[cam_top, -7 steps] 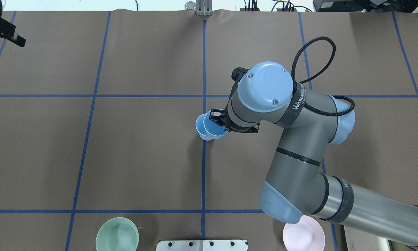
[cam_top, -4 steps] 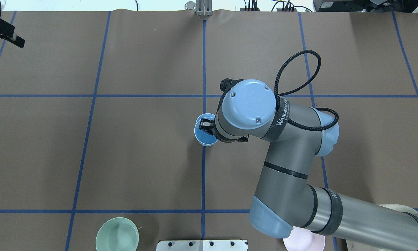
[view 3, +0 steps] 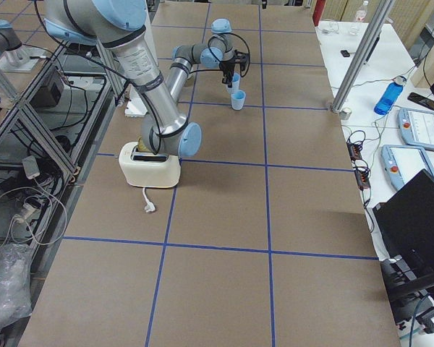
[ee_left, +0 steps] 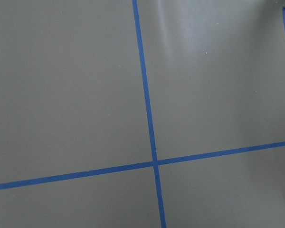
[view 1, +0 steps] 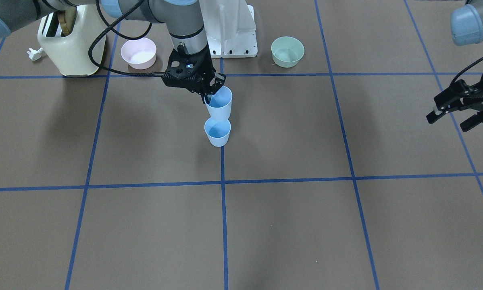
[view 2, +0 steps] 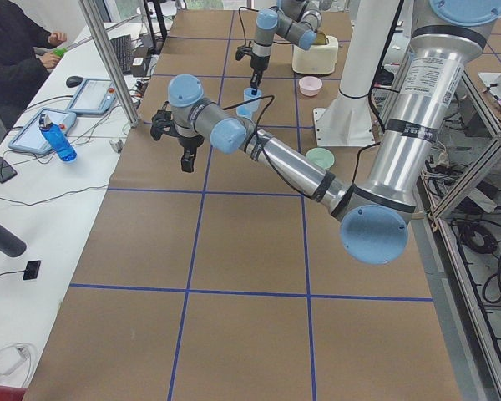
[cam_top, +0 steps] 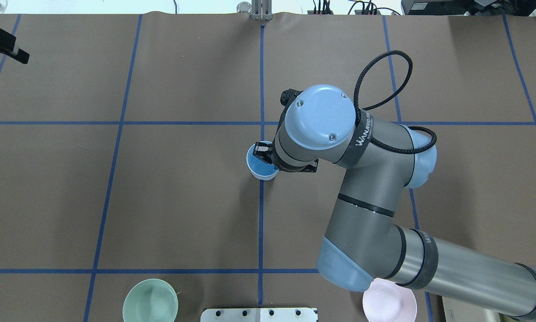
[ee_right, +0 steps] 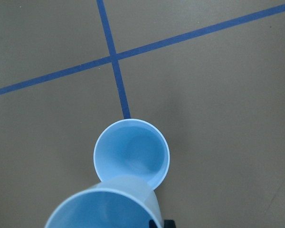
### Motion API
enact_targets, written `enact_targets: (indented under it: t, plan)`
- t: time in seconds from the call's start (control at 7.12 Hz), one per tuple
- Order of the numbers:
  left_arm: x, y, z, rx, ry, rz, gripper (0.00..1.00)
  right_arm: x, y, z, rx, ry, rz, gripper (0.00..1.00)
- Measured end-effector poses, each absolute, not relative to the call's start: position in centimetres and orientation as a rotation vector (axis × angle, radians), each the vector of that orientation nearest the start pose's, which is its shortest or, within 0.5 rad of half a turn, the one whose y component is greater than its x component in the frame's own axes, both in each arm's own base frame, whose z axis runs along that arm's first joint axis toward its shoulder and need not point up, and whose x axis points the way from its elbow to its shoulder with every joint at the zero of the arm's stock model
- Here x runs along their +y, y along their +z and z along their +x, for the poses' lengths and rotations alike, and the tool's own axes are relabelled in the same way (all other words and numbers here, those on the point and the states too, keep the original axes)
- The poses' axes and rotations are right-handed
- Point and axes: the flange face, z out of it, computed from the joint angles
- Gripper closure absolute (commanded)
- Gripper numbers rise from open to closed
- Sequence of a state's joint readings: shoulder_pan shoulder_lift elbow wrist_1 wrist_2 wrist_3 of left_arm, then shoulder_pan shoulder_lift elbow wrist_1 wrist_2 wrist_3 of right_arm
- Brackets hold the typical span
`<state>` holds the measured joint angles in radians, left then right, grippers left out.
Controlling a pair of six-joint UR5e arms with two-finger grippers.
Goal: Stack blue cups with both arms
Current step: 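Lower the right-held cup into the center cup and open the right gripper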
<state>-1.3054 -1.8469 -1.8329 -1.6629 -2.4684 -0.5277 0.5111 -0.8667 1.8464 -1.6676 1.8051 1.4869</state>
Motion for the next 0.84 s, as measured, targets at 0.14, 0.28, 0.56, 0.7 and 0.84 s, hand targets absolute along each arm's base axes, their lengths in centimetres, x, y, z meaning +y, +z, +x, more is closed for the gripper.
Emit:
enact_targets:
  t: [0.14,0.28,0.56,0.7,0.84]
  plan:
    - [-56.2,36.2,9.5,1.023,0.045,0.208,0.02,-42.2,14.9,-48.9,-0.898,0.286,0.064,1.0]
    - [-55.9,36.2,9.5,1.023,0.046,0.208,0.02,-43.5,15.4,-48.5,-0.887,0.284,0.073,1.0]
    - [-55.7,36.3,9.4,1.022,0.045,0.207,0.02,-44.5,15.2,-48.8,-0.881,0.288,0.076,1.0]
    - [-55.7,36.4,9.4,1.022,0.045,0.206,0.02,-44.6,14.9,-49.2,-0.881,0.291,0.073,1.0]
    - [-55.7,36.4,9.5,1.021,0.045,0.205,0.02,-44.6,14.8,-49.6,-0.881,0.291,0.071,1.0]
